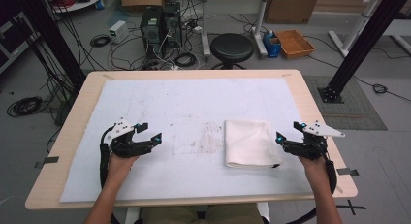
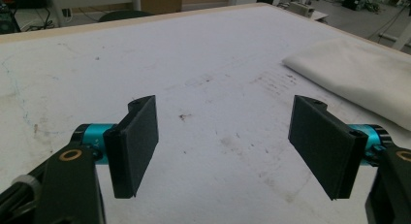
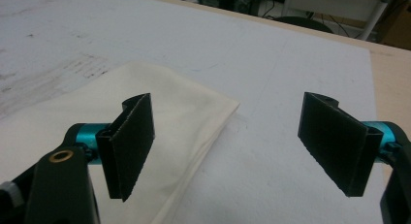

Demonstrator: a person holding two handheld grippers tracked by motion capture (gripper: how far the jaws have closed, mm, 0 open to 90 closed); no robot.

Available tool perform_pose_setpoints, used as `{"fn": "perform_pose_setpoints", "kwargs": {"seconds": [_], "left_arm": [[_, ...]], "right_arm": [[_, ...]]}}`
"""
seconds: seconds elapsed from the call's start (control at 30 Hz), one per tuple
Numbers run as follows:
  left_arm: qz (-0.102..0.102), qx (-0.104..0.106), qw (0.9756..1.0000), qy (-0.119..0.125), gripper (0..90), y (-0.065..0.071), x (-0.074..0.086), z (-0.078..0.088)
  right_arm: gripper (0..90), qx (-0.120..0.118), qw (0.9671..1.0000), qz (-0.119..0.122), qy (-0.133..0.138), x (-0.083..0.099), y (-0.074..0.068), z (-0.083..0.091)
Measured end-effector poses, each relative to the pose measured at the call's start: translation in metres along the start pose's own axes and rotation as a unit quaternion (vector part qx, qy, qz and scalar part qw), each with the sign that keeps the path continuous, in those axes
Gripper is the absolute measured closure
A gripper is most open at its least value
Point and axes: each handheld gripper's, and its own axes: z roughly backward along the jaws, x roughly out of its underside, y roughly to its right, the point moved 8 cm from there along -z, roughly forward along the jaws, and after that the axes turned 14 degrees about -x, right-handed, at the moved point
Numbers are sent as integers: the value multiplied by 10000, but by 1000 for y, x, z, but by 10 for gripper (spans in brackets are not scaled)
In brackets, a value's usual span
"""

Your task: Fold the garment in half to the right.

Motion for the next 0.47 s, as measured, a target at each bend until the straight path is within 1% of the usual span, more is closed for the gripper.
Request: {"fn": "perform_pose_setpoints", "kwargs": {"seconds": [0.27,0.47], "left_arm": [[37,-46,10000,-8,264,-4,2,2],[11,-67,10000,-34,264,-5,3,1]], "right_arm": [[206,-7,10000,-38,-18,1,2,-2],[206,-13,10000,-57,-4,0,4,-2]]}}
